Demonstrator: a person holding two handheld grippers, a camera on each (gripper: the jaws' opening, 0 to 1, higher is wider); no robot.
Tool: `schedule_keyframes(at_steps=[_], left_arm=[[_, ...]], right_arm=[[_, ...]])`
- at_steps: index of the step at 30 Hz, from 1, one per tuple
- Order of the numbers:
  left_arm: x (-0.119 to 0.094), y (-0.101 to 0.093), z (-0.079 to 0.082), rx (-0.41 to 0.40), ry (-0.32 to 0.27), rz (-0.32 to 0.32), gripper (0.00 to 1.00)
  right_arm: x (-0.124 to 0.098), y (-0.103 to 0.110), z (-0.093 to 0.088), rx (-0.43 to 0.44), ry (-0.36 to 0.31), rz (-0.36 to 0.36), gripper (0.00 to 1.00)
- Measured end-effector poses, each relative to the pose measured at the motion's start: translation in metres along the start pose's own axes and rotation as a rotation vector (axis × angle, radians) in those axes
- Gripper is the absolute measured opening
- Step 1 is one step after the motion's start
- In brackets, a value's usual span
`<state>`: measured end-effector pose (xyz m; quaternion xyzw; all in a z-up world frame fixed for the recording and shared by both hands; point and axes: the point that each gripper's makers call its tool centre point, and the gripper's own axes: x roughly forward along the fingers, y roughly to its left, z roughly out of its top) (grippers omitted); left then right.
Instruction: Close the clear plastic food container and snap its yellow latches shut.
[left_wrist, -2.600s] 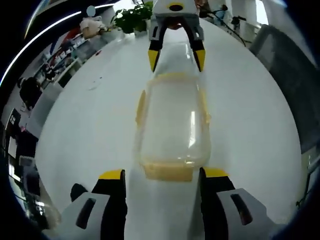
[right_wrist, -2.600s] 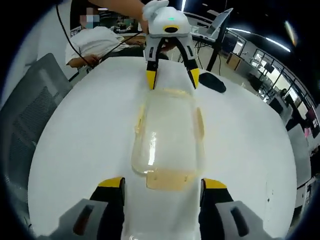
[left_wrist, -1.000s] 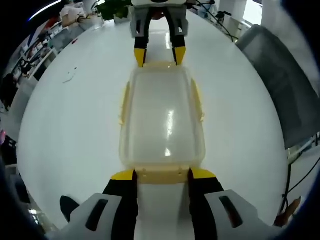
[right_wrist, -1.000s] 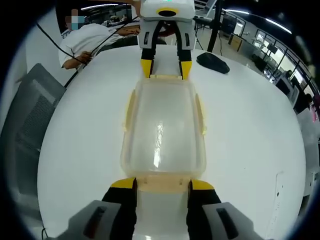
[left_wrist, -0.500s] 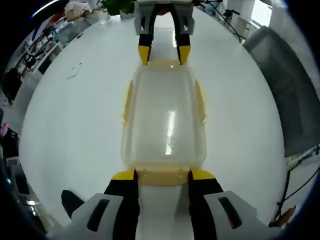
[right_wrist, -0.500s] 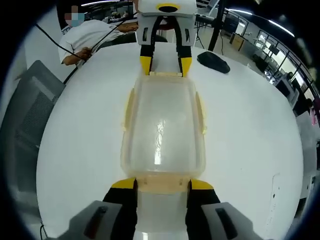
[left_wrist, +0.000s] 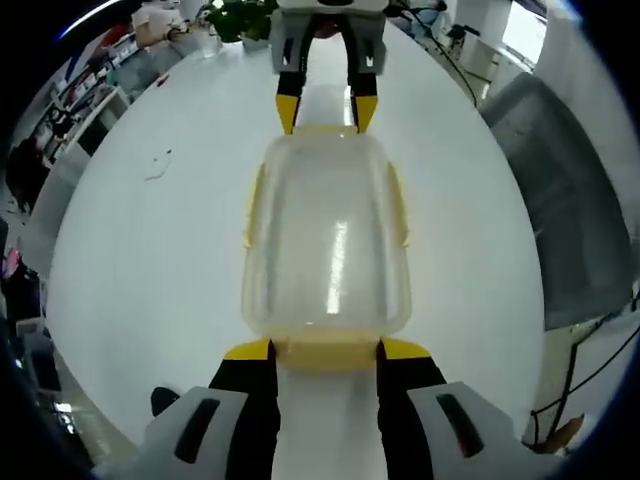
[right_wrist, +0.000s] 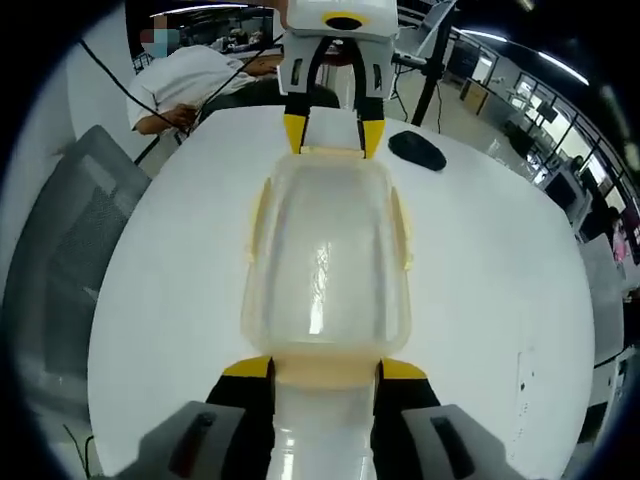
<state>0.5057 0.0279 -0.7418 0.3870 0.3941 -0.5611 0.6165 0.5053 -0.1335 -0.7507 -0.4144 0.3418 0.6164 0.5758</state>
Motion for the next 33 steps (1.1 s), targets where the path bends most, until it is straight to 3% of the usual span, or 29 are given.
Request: schedule_keyframes(at_steps=[19,33], left_arm=[[-0.019,-0.014,0.059,0.018,0.008,0.032,0.35],[-0.007,-0.022,0.108,0.011,-0.007,0.028,0.35]], right_arm=[[-0.058,0.011,-0.023,-0.035,0.018,-0.047,0.35],[-0.084,0.02,-0.066,-0.023,0.037,-0.056,0.35]])
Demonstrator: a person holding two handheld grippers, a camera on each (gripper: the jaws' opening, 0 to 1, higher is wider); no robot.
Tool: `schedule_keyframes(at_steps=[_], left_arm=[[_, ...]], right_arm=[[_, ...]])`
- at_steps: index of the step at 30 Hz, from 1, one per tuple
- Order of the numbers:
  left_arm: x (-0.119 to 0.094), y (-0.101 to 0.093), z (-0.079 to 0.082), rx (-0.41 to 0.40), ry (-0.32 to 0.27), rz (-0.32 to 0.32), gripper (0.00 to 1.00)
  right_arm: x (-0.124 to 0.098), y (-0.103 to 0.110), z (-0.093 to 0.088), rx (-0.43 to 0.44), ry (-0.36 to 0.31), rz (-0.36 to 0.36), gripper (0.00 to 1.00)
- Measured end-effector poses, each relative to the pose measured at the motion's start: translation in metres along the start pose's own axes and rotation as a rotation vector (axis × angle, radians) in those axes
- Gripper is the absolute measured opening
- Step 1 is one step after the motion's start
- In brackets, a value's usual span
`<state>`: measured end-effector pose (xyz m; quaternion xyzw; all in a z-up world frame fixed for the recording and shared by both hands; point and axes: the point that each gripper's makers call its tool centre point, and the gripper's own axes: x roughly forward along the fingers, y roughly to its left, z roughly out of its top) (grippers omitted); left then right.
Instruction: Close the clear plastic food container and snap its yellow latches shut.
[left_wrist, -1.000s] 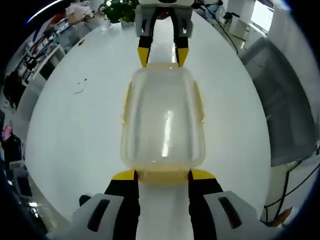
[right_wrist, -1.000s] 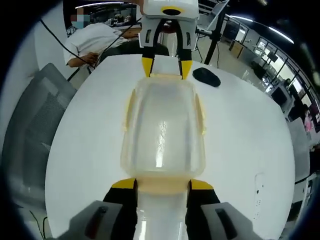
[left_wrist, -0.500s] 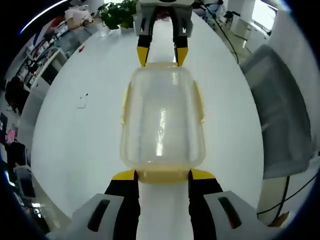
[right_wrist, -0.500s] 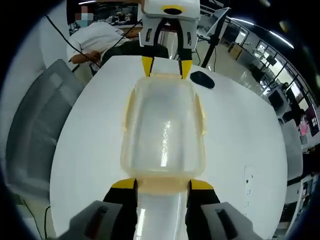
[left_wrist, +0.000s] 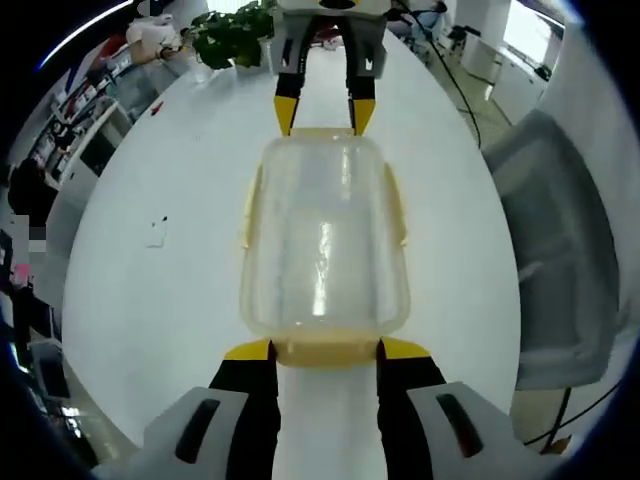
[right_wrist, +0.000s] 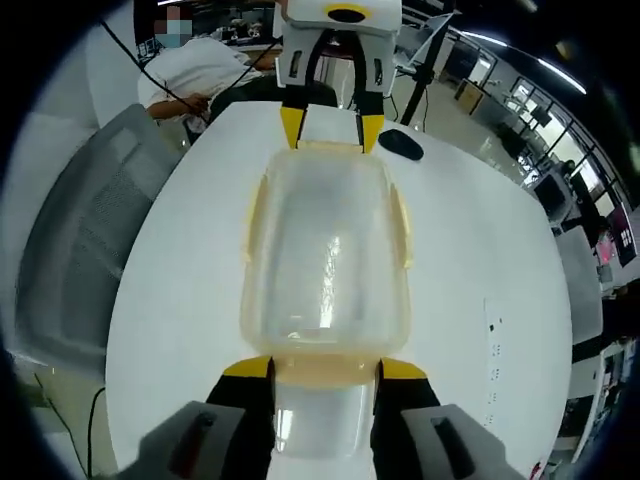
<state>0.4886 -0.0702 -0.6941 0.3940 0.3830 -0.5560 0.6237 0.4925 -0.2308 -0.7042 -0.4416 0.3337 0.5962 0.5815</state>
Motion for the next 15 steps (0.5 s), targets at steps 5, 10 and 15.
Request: schedule_keyframes(at_steps=[5,10,15], left_arm=[[0.005,-0.001,0.015,-0.003,-0.006,0.003,0.35],[0.012,-0.001,0.026,0.005,-0.004,0.0,0.35],[0.018,-0.001,0.04,0.012,-0.014,-0.005,0.35]], right_arm=[[-0.005,0.001,-0.014,0.002,0.001,-0.002,0.35],[-0.009,0.005,-0.027,0.007,0.014,0.004,0.35],[-0.016,0.006,-0.041,0.013,0.016,-0.001,0.35]])
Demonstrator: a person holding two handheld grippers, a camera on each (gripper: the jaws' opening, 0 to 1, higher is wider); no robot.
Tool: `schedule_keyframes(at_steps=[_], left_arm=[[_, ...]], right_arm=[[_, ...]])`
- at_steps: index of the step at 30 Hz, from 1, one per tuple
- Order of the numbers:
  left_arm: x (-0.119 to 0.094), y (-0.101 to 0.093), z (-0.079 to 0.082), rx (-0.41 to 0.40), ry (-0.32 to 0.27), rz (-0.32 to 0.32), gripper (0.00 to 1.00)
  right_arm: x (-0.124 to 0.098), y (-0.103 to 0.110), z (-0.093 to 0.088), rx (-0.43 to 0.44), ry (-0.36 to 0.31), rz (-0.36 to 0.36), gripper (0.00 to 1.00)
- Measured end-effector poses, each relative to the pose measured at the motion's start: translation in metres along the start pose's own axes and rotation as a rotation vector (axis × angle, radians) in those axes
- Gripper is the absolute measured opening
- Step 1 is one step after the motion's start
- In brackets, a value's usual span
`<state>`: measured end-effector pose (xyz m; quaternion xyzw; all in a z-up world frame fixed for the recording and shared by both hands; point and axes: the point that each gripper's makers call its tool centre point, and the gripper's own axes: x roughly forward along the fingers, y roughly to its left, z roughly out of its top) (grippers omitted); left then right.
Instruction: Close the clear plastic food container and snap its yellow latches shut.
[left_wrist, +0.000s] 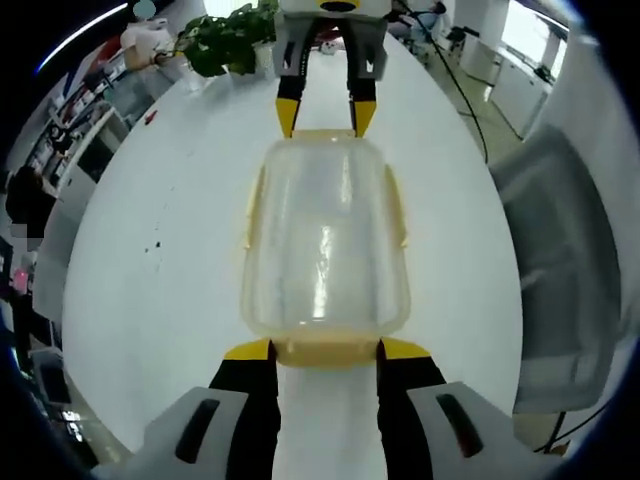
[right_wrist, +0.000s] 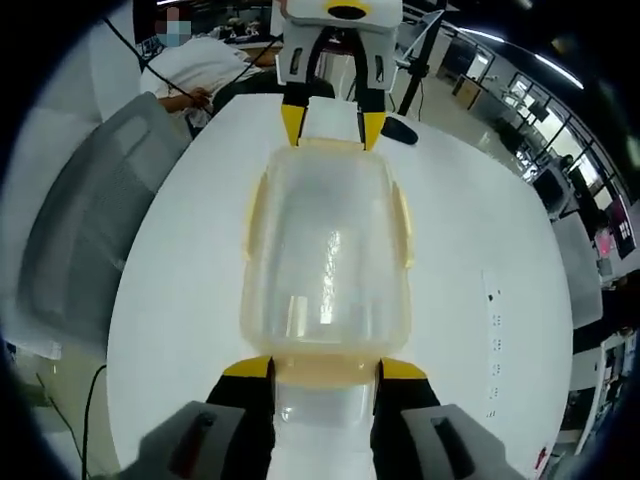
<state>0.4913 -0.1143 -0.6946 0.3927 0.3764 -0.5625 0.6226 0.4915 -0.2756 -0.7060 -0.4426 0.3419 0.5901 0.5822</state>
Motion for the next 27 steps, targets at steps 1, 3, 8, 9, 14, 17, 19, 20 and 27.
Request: schedule_keyframes(at_steps=[1,3,8,9,14,17,19,20,27], left_arm=[[0.001,0.0,0.002,0.002,-0.001,0.0,0.35],[0.003,0.001,0.009,0.01,-0.001,0.001,0.35],[0.007,0.005,0.02,0.026,-0.016,0.008,0.35],[0.008,0.005,0.021,0.027,-0.017,0.008,0.35],[0.015,0.006,0.029,0.029,-0.019,0.005,0.35],[0.017,0.006,0.033,0.027,-0.019,0.003,0.35],[0.018,0.007,0.035,0.028,-0.018,0.003,0.35],[0.018,0.007,0.035,0.027,-0.017,0.003,0.35],[0.023,0.008,0.044,0.024,-0.021,0.003,0.35]], right_arm=[[-0.001,0.0,-0.002,0.002,0.001,0.0,0.35],[-0.003,-0.001,-0.009,0.003,0.004,-0.003,0.35],[-0.007,-0.001,-0.02,0.012,0.006,-0.013,0.35],[-0.008,-0.001,-0.022,0.012,0.007,-0.014,0.35],[-0.009,-0.002,-0.032,0.013,0.015,-0.013,0.35],[-0.009,-0.002,-0.036,0.011,0.021,-0.014,0.35],[-0.009,-0.003,-0.039,0.012,0.024,-0.014,0.35],[-0.009,-0.004,-0.04,0.012,0.023,-0.013,0.35],[-0.011,-0.005,-0.05,0.011,0.025,-0.01,0.35]])
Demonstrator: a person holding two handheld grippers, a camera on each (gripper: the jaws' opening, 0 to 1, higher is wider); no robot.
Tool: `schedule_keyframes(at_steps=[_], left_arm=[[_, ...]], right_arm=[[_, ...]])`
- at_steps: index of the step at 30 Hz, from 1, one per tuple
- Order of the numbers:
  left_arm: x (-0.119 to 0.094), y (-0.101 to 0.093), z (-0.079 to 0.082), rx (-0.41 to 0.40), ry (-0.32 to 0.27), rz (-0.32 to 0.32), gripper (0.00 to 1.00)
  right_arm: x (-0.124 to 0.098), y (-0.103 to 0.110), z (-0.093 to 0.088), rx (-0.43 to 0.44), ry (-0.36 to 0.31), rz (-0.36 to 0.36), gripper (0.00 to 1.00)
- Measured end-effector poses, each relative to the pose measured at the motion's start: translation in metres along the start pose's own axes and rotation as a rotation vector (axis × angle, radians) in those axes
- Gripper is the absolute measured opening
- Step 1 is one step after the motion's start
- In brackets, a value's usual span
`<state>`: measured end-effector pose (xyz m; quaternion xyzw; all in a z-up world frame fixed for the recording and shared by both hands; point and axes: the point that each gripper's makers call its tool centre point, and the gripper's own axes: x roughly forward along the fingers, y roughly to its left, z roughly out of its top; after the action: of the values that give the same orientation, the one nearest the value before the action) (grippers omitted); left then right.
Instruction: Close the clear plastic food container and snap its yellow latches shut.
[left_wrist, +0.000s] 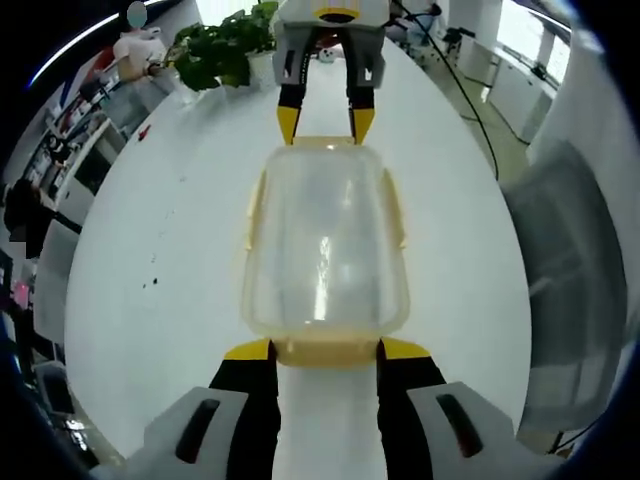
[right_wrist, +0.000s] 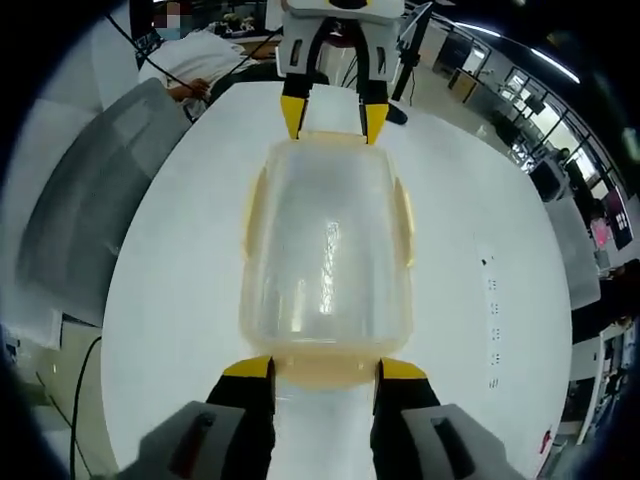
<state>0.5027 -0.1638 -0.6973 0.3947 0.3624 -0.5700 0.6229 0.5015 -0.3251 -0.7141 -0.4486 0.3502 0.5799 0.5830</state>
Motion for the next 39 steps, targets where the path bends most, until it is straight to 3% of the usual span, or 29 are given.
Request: schedule_keyframes(at_steps=[20,39], left_arm=[[0.022,0.002,0.026,-0.01,-0.001,-0.013,0.35],[0.04,0.004,0.028,-0.017,0.003,-0.034,0.35]], right_arm=[[-0.005,-0.001,-0.034,0.006,-0.002,0.019,0.35],[0.005,-0.001,-0.046,0.027,-0.009,0.042,0.35]])
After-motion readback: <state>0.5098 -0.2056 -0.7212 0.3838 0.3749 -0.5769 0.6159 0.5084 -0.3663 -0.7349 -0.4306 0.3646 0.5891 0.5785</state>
